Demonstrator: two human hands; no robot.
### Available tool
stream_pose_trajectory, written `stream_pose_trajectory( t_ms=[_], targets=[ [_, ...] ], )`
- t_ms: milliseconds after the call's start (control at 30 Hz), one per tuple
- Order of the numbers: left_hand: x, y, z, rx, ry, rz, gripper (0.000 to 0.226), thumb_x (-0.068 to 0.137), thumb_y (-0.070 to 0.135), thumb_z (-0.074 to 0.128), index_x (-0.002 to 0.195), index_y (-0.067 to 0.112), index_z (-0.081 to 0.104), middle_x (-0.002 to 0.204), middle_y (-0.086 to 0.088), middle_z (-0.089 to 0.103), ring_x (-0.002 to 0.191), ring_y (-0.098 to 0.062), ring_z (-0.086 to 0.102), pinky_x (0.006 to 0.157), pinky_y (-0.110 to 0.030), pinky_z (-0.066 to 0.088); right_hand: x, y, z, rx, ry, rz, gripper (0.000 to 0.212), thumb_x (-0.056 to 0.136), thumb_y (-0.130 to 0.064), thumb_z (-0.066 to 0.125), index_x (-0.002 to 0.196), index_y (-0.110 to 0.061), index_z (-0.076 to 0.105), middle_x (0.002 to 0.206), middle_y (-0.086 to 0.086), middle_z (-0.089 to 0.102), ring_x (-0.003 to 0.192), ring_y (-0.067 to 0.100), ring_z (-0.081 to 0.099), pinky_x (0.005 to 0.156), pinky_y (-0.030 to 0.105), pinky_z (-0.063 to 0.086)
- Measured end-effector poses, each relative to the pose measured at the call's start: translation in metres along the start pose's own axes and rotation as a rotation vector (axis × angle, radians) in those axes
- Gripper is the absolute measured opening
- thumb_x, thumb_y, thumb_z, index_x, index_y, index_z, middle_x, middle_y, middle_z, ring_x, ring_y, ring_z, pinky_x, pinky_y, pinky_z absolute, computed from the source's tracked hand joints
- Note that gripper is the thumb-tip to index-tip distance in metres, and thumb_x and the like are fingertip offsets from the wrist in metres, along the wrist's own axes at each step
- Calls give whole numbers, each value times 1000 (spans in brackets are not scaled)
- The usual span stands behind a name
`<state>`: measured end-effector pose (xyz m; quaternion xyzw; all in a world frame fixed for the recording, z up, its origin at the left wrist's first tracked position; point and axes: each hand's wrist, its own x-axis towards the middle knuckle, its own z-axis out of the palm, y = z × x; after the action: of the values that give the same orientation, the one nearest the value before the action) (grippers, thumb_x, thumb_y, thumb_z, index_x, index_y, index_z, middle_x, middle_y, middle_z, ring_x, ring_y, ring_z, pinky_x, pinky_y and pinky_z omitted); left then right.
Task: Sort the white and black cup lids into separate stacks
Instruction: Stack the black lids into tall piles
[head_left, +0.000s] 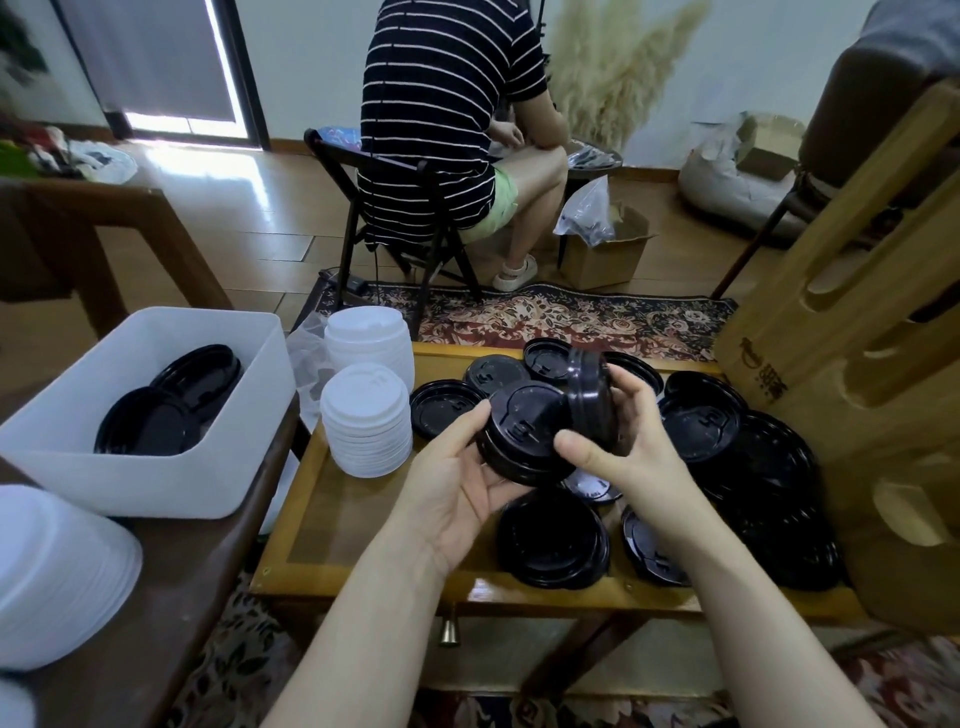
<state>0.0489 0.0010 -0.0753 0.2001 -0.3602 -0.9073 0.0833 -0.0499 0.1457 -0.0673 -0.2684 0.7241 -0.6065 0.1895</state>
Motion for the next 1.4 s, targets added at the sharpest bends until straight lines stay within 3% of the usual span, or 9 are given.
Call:
stream_pose_trajectory(
  t_ms=[100,267,433,533,767,933,1000,1100,1400],
  targets=[
    [1,1,-1,-25,12,-4,33,100,29,50,120,8,64,115,-18,73,106,-33,70,90,-48,57,0,4,-9,53,28,48,104,48,-52,88,136,-39,34,136,-14,48,122,2,53,105,34,44],
    [0,1,1,47,-5,13,33,93,32,58,116,9,68,112,-15,74,100,-28,72,90,-45,58,-3,5,-9,-44,-31,48,99,54,-39,87,138,-39,34,133,-18,49,117,-6,53,98,22,47],
    [2,0,-2,89,78,52,31,95,19,60,121,5,67,114,-21,72,93,-28,71,79,-40,61,-5,5,-7,-218,-59,-6,110,52,-66,84,145,-45,28,145,-17,37,133,4,41,108,30,39],
    [3,0,-1,65,88,88,30,96,16,59,122,4,65,114,-21,72,90,-26,72,75,-38,63,-5,2,1,-294,-5,-21,107,55,-70,77,146,-40,29,135,-18,37,131,4,39,111,32,36],
    [1,-11,12,-73,79,76,38,96,21,59,129,2,62,117,-17,72,102,-27,72,81,-38,62,-8,-13,32,-642,214,0,119,43,-90,60,139,-26,32,127,-13,37,122,11,45,101,38,43],
    [1,-6,7,-74,95,73,36,97,18,56,130,3,61,116,-18,72,99,-27,73,73,-36,63,-10,-6,19,-350,-22,-7,103,61,-68,64,148,-43,15,152,-22,20,142,6,25,118,44,25],
    [0,-4,5,-81,81,59,35,99,21,53,128,3,62,115,-19,72,97,-27,73,71,-36,62,-10,-7,10,-286,-125,-41,88,73,-47,71,147,-48,22,152,-21,29,139,-1,31,117,39,30],
    [0,-4,6,-80,49,60,37,102,25,47,127,3,62,118,-19,71,105,-30,70,78,-39,62,-7,-7,6,-227,-48,-86,73,83,-29,75,144,-39,37,138,-25,44,124,-12,43,105,16,40],
    [-3,-8,16,-98,53,101,37,102,30,49,125,5,64,116,-15,73,97,-23,73,68,-33,60,-10,-4,29,-439,180,-196,78,68,-54,76,133,-26,44,118,-15,41,113,-12,44,84,2,39]
  ],
)
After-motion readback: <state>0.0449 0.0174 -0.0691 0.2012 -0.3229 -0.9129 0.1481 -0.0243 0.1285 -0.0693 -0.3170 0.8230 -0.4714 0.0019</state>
